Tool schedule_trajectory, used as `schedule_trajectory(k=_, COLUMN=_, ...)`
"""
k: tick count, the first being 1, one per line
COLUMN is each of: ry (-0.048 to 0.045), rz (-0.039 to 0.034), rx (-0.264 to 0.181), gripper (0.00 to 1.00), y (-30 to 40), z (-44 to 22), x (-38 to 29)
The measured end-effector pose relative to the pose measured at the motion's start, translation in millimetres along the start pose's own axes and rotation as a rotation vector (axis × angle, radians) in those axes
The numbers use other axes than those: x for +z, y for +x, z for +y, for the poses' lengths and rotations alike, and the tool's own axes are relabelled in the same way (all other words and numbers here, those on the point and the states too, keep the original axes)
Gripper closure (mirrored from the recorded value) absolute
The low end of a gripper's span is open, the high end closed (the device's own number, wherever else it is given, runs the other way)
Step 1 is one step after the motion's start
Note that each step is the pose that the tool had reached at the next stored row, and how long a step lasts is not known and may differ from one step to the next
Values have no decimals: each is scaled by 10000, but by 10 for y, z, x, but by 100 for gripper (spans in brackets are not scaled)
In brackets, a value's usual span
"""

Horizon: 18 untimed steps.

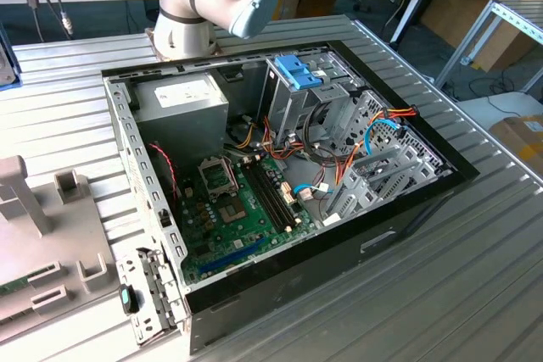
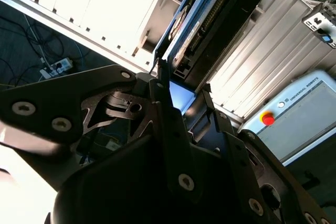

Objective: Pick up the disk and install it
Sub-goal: 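Pick up the disk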

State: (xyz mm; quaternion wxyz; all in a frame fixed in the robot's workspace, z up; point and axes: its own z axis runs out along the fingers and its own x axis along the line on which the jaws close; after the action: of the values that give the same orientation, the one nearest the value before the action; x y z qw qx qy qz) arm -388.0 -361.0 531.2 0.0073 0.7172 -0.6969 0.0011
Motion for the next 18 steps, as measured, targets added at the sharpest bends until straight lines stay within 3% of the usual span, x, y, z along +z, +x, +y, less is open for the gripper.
schedule_trajectory(k=8, ry=0, rz=0, rx=-2, gripper=64, y=0, z=-9, x=-1)
schedule_trajectory(k=10, ry=-1, rz=1, rx=-1, gripper=64, y=2, z=-71, x=-1)
schedule_trajectory(k=16, ry=0, rz=0, rx=-2, gripper=64, y=5, z=-158, x=-1)
schedule_trajectory(k=18, ry=0, rz=0, rx=-2, gripper=64, y=7, z=-225, x=-2)
